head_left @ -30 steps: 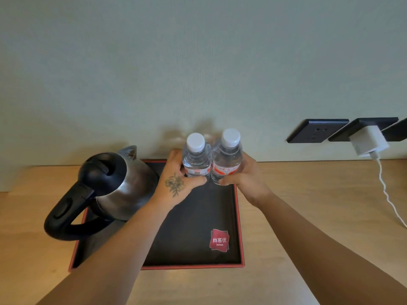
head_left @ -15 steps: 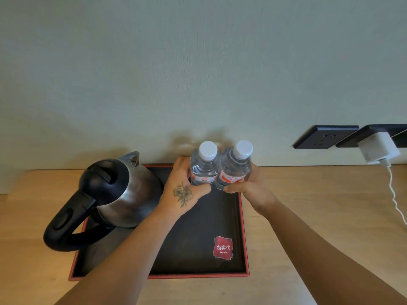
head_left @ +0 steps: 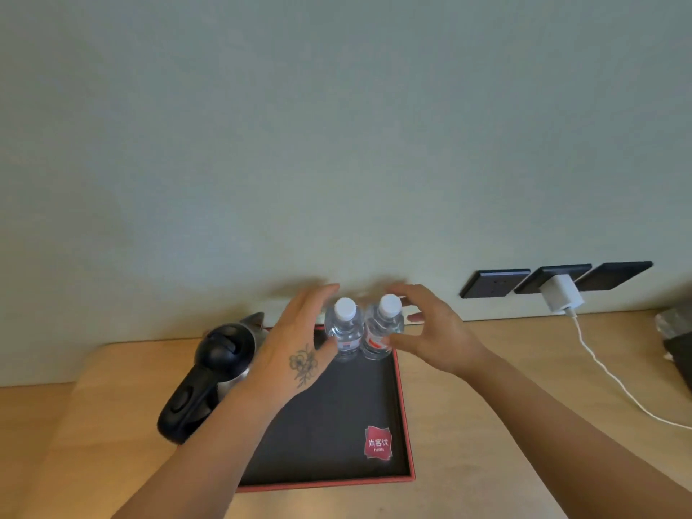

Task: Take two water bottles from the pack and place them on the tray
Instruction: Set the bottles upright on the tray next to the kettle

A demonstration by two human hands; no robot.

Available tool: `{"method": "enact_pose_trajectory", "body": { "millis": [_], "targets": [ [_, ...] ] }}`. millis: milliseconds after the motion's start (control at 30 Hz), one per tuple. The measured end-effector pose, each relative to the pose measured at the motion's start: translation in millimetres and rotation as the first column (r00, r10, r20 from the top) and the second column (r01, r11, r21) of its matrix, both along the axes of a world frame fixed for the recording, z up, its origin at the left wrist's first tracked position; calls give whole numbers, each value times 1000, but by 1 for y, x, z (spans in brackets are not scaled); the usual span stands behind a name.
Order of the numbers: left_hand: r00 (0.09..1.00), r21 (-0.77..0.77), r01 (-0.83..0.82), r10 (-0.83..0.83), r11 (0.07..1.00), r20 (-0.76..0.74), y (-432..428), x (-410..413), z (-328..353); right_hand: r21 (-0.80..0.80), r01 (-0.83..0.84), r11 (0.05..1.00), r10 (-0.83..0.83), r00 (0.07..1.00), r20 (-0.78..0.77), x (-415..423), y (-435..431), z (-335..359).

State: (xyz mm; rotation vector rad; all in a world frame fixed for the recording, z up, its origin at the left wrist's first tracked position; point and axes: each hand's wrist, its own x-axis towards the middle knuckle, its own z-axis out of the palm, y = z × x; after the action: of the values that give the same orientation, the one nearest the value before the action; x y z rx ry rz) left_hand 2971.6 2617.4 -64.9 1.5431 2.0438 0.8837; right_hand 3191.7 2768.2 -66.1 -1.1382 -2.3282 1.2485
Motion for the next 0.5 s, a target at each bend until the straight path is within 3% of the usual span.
{"method": "enact_pose_trajectory", "body": {
  "millis": [167,300,500],
  "targets": [
    [966,-24,199,-200,980,-164,13,4,46,39,-45,998,41,994,98,-9,-7,30],
    [977,-75,160,-169,984,-127,12,13,55,6,-47,999,45,984,170,-12,-12,41],
    [966,-157,81,-116,984,-231,19,9,52,4,-33,999,31,978,208,-17,-16,42]
  ]
}}
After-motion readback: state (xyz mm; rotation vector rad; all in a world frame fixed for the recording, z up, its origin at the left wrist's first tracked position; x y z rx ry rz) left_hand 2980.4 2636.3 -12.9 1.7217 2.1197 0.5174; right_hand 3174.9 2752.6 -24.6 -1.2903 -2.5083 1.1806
